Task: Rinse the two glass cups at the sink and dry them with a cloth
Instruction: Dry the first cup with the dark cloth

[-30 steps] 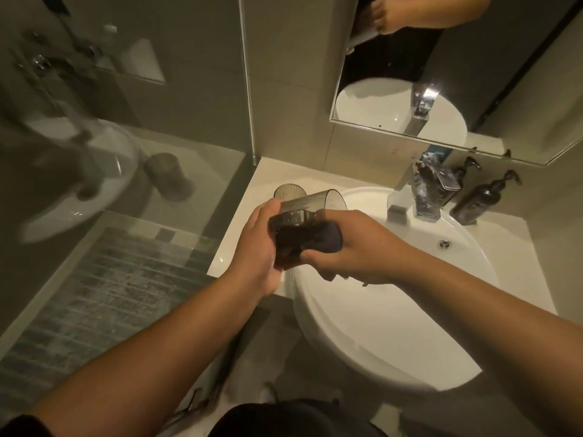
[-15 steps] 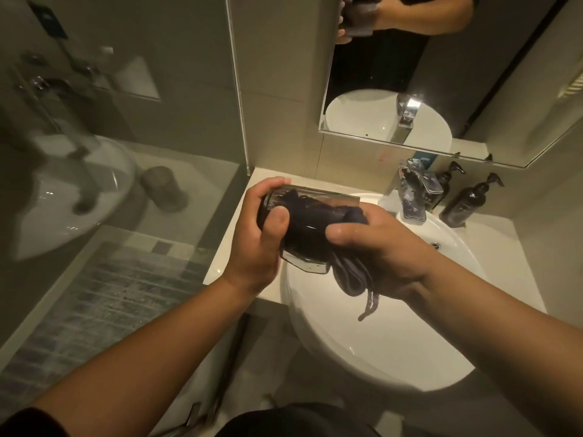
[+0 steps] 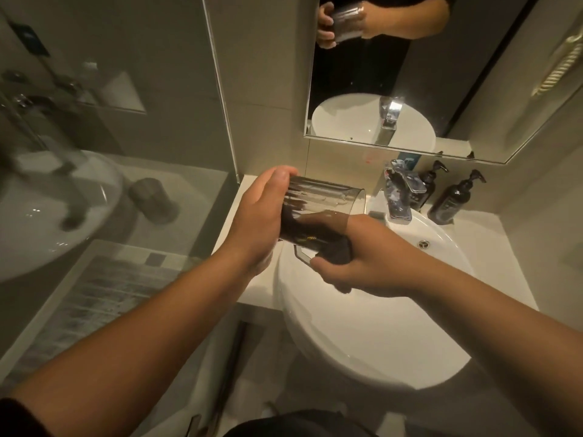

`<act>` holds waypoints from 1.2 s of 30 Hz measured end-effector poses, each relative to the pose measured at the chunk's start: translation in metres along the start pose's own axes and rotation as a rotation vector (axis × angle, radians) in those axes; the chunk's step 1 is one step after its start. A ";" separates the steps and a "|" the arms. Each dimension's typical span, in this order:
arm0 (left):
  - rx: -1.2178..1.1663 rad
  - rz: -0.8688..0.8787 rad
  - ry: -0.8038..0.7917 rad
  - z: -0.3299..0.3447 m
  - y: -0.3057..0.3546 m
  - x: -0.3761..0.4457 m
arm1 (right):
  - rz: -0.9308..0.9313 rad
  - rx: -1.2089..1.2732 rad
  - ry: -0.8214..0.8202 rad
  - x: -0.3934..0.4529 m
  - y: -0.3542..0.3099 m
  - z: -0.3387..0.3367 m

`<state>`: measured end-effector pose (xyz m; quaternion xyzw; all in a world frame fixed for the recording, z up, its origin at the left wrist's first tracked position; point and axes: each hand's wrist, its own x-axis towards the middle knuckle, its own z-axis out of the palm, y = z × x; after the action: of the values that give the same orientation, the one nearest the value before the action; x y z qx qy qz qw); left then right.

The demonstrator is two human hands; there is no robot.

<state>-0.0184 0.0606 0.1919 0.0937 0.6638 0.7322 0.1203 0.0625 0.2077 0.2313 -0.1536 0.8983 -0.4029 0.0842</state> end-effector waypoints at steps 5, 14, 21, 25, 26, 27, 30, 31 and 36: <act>0.094 0.193 0.039 -0.004 -0.007 -0.007 | 0.036 0.395 0.068 -0.003 -0.003 0.000; 0.136 0.368 -0.089 -0.012 -0.024 -0.010 | 0.034 0.756 0.082 0.003 0.004 -0.010; -0.272 -0.451 -0.273 -0.019 0.002 0.011 | -0.089 -0.737 -0.104 0.007 0.007 -0.009; -0.120 -0.377 -0.125 -0.008 -0.005 0.011 | -0.093 -0.749 -0.093 0.009 0.010 0.006; -0.108 -0.337 -0.083 -0.006 -0.007 0.009 | -0.092 -0.719 -0.075 0.010 0.014 0.008; -0.109 -0.304 -0.051 -0.005 -0.009 0.009 | -0.100 -0.690 -0.061 0.010 0.016 0.010; -0.116 -0.230 -0.011 -0.003 -0.009 0.004 | -0.122 -0.543 -0.046 0.009 0.014 0.013; -0.105 -0.195 -0.006 -0.003 -0.011 0.003 | -0.114 -0.471 -0.032 0.007 0.011 0.013; -0.069 -0.008 0.035 -0.001 -0.012 0.003 | 0.005 -0.006 0.010 0.004 -0.005 0.005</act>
<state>-0.0208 0.0611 0.1801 0.0738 0.6407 0.7556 0.1148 0.0608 0.2001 0.2316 -0.1495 0.9004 -0.4007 0.0801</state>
